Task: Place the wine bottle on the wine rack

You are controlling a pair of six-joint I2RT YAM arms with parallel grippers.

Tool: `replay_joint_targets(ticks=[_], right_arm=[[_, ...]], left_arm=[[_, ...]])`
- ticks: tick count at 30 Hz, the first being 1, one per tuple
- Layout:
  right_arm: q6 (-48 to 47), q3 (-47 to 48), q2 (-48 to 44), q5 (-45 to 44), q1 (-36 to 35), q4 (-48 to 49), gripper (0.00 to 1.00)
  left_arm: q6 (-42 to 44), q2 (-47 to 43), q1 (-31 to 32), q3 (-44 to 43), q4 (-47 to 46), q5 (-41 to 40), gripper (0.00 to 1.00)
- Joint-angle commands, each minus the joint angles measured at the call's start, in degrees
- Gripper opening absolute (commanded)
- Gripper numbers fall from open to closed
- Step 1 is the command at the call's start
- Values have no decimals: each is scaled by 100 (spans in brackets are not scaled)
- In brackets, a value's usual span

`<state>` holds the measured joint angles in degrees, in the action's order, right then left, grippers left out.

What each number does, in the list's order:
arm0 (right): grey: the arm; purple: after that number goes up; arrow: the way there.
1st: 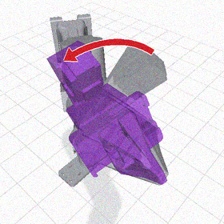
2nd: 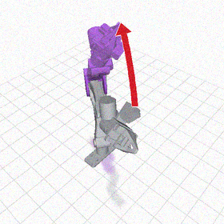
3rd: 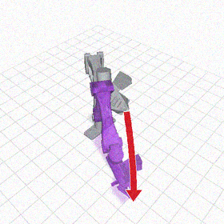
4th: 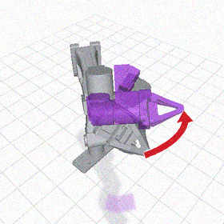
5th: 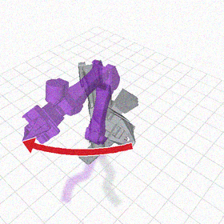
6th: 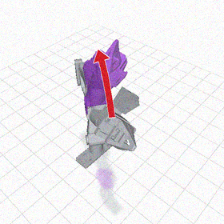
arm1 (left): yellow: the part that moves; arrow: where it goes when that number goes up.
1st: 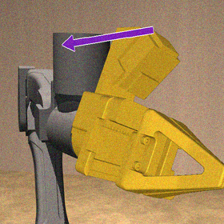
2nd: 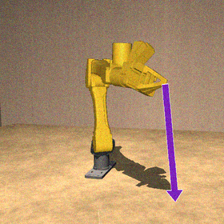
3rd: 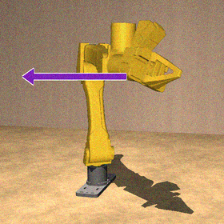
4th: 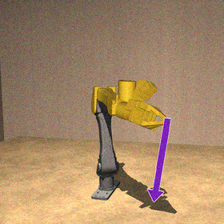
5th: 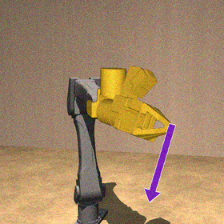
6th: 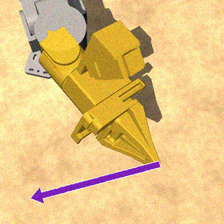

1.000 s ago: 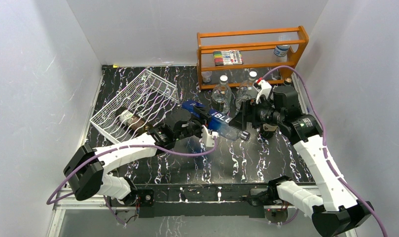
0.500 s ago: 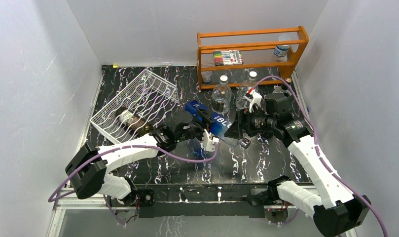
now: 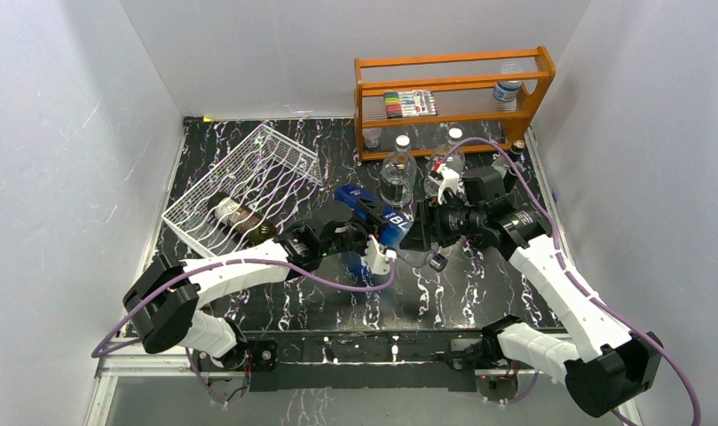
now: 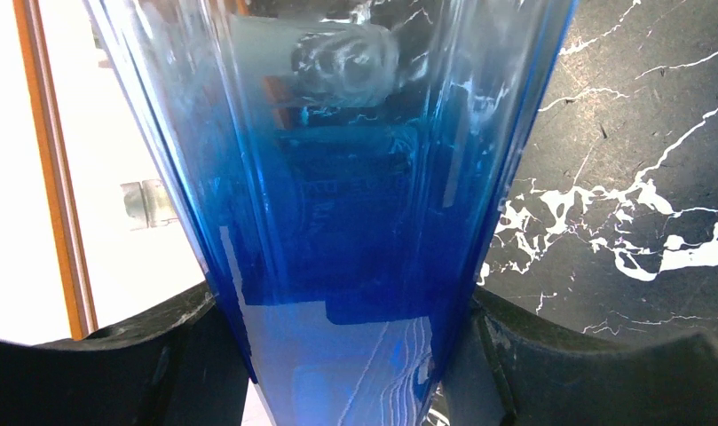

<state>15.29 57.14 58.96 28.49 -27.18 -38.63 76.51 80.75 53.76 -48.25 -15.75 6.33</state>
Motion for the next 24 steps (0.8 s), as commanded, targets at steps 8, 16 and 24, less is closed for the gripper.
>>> replay_joint_targets(ticks=[8,16,24], right_arm=[[-314,14,277,-531,-440,26,77],[-341,53,335,-395,-558,96,66],[-207,241,191,-696,-570,196,0]], left_arm=[[253,-184,34,-739,-324,-33,0],[91,-211,30,-790,-219,29,0],[-1025,-491,23,-410,-928,-640,76]])
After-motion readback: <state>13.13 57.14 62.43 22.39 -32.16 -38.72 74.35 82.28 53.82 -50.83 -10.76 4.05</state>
